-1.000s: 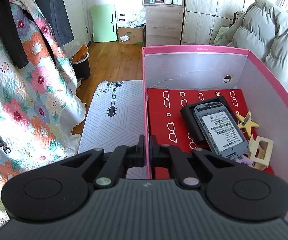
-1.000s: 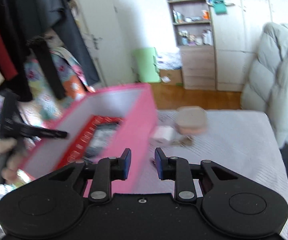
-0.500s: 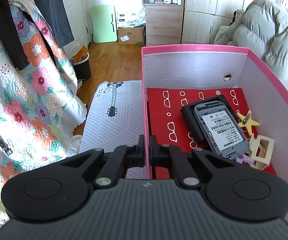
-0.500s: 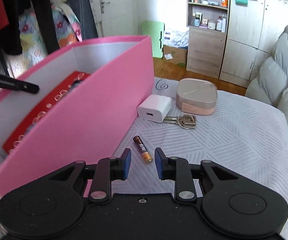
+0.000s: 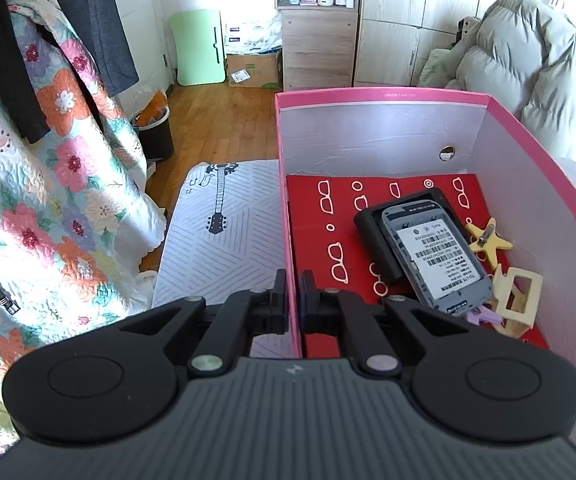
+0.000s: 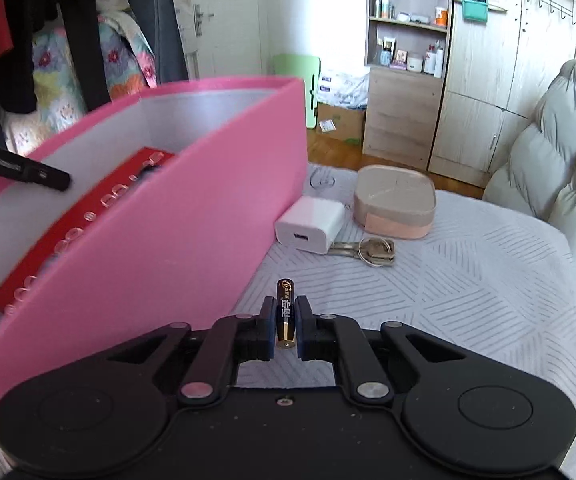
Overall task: Organize rigid objects
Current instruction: 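Carry the orange battery into the pink box and release it, then return the right tool to the table and grasp the silver keys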
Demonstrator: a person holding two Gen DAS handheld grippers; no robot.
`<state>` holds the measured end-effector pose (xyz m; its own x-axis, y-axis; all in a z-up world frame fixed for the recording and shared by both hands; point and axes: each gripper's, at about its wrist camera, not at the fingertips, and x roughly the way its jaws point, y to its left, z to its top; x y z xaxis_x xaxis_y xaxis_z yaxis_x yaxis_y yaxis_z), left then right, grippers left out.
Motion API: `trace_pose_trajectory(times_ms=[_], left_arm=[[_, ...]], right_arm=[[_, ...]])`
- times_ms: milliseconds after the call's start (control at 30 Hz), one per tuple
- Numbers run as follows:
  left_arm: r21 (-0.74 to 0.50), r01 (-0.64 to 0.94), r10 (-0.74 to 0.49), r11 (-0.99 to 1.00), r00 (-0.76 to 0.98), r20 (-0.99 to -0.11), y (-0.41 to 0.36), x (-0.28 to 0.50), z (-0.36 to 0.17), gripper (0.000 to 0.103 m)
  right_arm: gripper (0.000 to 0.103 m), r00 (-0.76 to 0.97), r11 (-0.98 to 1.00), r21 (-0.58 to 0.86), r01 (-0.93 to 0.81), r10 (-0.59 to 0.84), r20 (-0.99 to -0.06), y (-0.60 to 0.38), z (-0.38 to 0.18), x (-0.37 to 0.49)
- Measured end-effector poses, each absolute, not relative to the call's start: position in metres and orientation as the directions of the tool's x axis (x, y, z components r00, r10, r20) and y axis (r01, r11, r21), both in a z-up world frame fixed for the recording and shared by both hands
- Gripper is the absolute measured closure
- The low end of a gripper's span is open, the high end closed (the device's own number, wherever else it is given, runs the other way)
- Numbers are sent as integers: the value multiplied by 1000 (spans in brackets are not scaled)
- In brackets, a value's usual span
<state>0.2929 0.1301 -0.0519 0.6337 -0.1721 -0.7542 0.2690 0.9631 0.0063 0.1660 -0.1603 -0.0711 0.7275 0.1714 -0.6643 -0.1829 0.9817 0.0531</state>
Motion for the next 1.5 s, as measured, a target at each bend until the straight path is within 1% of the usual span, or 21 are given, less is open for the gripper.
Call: trace_pose_trajectory(times_ms=[100,167,300,433,533,667,700,800,967,1067,1133,1200,1267,1333,1400,1433,1467,1500], left_arm=[[78,307,-137,949,621,-771,120,294,-50,98],[89,316,-125,945,596,-793,118,296,-48,98],[30,324,-152,946,521,-840,125,302,-36,97],[1,323,-165,946,488,-857,129,297,-21,97],[7,322,-158,947,484,-861,128,291,-18,97],[3,311,-159,951,496,-854,132,282,-20,98],[-5,304,-164,953,499,-851,136,280,-21,100],[-70,294,-215,953,500,-839,147,272,-21,99],[-90,306,-242,948,508,-827,151,268,-22,99],[-114,303,-258,946,492,-832,153,272,-21,98],[-128,304,-268,944,482,-834,155,273,-22,98],[-149,308,-288,940,475,-831,159,274,-23,97],[-171,308,-305,936,468,-830,162,275,-23,97],[-180,315,-317,932,466,-826,163,275,-23,97],[-180,322,-321,930,469,-823,163,275,-24,97],[-176,323,-320,930,474,-820,163,274,-24,97],[-178,315,-319,932,481,-817,163,273,-25,97],[-184,305,-319,935,488,-812,164,273,-25,97]], right_arm=[[91,737,985,55,-161,157,-657,-164,-54,154],[91,738,988,71,-140,152,-657,-168,-45,149],[91,748,987,115,-116,163,-643,-172,-22,135],[91,761,970,225,-92,214,-613,-173,1,122],[91,788,951,268,-154,282,-548,-158,18,106],[91,779,931,268,-248,356,-516,-133,32,99],[91,771,925,271,-265,372,-517,-129,33,99],[91,752,922,247,-296,385,-535,-115,31,104],[91,729,927,205,-313,373,-574,-100,25,113],[90,720,936,193,-294,350,-599,-95,18,121],[84,717,938,231,-258,346,-606,-94,11,127],[83,703,925,280,-255,377,-604,-96,9,127],[83,714,912,323,-252,401,-573,-104,9,122],[83,750,913,346,-216,382,-540,-118,13,116],[79,784,924,345,-166,336,-522,-132,16,114],[76,802,934,334,-129,297,-519,-142,16,113],[72,818,951,295,-93,241,-521,-150,12,114],[71,828,968,243,-66,189,-527,-154,7,115]])
